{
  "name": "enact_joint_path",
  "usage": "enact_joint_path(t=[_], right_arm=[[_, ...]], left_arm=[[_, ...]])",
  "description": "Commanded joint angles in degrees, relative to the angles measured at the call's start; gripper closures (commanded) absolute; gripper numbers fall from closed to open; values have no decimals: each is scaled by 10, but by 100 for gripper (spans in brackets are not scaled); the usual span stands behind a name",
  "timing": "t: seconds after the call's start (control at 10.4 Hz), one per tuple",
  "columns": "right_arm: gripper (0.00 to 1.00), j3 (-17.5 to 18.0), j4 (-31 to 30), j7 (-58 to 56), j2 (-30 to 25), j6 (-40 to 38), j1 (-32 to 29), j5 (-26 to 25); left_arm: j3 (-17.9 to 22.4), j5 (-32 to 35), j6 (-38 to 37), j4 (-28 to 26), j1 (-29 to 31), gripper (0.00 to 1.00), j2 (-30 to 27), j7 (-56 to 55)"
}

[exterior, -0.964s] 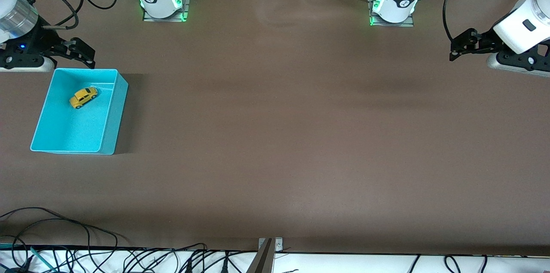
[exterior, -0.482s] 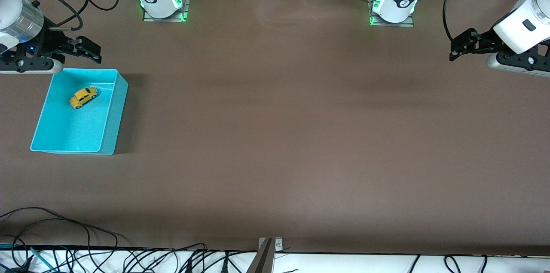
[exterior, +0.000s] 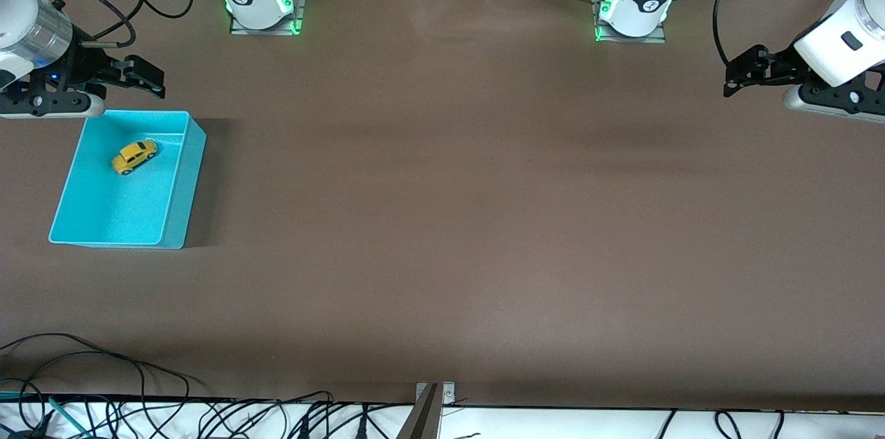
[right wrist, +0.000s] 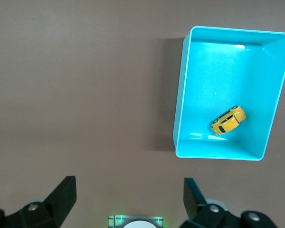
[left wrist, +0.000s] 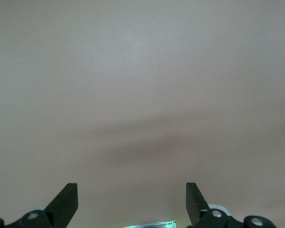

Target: Wind up and store yellow beetle car

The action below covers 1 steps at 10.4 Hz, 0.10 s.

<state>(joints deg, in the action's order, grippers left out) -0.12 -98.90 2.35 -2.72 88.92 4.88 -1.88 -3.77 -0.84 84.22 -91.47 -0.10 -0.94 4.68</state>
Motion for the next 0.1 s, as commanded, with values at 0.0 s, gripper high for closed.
enact_joint_path(t=[0.0], right_arm=[[0, 2, 20, -2, 9, -17, -5, 13]], left_arm=[[5, -16, -11, 9, -2, 0, 1, -3]])
